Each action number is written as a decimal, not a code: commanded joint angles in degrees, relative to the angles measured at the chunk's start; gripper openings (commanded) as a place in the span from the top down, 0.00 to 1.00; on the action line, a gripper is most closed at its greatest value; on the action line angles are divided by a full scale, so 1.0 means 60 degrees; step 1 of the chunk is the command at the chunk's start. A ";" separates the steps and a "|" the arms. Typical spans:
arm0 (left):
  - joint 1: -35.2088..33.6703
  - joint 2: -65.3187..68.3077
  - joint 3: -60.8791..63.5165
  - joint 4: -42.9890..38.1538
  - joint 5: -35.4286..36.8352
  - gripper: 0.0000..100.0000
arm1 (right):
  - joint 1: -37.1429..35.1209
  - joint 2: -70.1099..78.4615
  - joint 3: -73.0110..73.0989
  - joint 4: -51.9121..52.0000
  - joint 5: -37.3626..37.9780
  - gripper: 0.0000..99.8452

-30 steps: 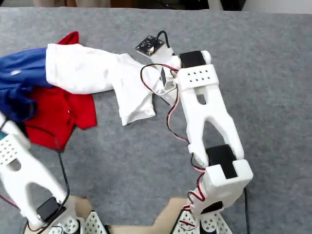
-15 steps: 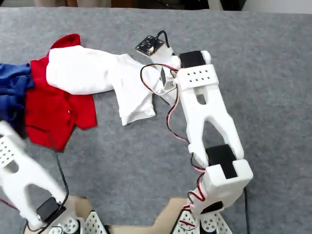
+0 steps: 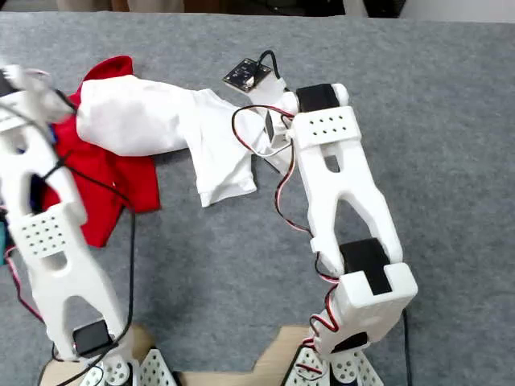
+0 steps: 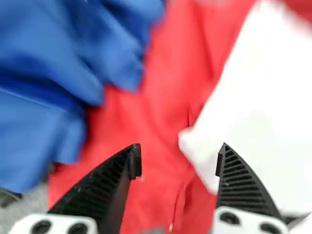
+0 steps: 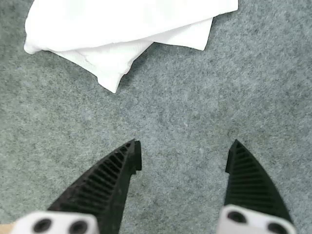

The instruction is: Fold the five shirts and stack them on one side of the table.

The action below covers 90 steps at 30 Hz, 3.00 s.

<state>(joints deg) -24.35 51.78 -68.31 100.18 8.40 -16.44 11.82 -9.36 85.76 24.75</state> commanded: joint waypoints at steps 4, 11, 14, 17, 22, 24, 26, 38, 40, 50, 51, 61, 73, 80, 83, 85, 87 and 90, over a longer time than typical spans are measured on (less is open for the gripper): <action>0.0103 -0.0432 0.2447 0.0088 -0.0322 0.75 | 0.0007 0.0022 -0.0403 -0.0132 -0.0059 0.71; -0.0469 0.0755 0.3092 -0.1070 -0.0381 0.89 | 0.0007 0.0022 -0.0432 -0.0132 -0.0059 0.71; -0.0864 0.1194 0.3018 -0.1480 -0.0381 0.98 | 0.0007 0.0022 -0.0432 -0.0132 -0.0044 0.71; -0.1245 0.1194 0.2403 -0.1275 -0.0322 0.98 | -0.0007 0.0022 -0.0432 -0.0132 -0.0029 0.71; -0.1670 0.1179 0.0601 -0.0352 -0.0337 0.98 | -0.0227 0.0022 -0.0476 -0.0674 0.0000 0.71; -0.1553 0.1238 -0.0308 0.0132 -0.0366 0.98 | -0.0608 0.0081 -0.0549 -0.1114 -0.0029 0.71; -0.1289 0.1179 -0.0542 0.0117 -0.0366 0.98 | -0.1238 0.0271 -0.0593 -0.1656 -0.0059 0.71; -0.0806 -0.0154 0.1055 0.0117 -0.0044 0.75 | -0.2967 0.5780 -0.6000 -0.1597 -0.1289 0.71; -0.0879 -0.0271 0.1099 0.0117 -0.0044 0.75 | -0.3055 0.7055 -0.7260 -0.1143 -0.1275 0.71; -0.1114 -0.0344 0.1011 0.0103 -0.0396 0.78 | -0.2015 1.0850 -1.4117 0.1729 -0.1260 0.99; -0.1099 -0.0344 0.1011 0.0103 -0.0557 0.79 | -0.1751 1.0864 -1.4469 0.1978 -0.1260 0.99; -0.1040 -0.0359 0.1011 0.0103 -0.1758 0.79 | 0.1678 0.8872 -1.4103 0.2711 -0.1275 0.99; 0.0733 -0.0359 -0.0015 0.0103 -0.1319 0.79 | 0.5238 0.8872 -1.3810 0.2725 -0.0249 0.94; 0.2037 0.0125 -0.0542 -0.0615 0.0615 0.79 | 0.4667 0.8154 -1.4381 0.2564 -0.0469 0.71; 0.1245 0.0872 -0.0440 -0.1582 0.1949 0.81 | 0.4007 0.7993 -1.4308 0.1802 -0.0967 0.70; 0.0396 0.1385 -0.0440 -0.2242 0.2872 0.86 | 0.3641 0.8271 -1.4293 0.1289 -0.1201 0.70; -0.0190 0.1883 -0.0440 -0.2608 0.3018 0.90 | 0.3348 0.8725 -1.4308 0.0850 -0.1363 0.70; -0.0938 0.2440 -0.0440 -0.2652 0.2139 0.99 | 0.3158 0.9560 -1.4337 0.0147 -0.2271 0.70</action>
<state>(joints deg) -25.05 64.97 -69.27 85.32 24.13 4.13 66.95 -92.88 91.03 15.52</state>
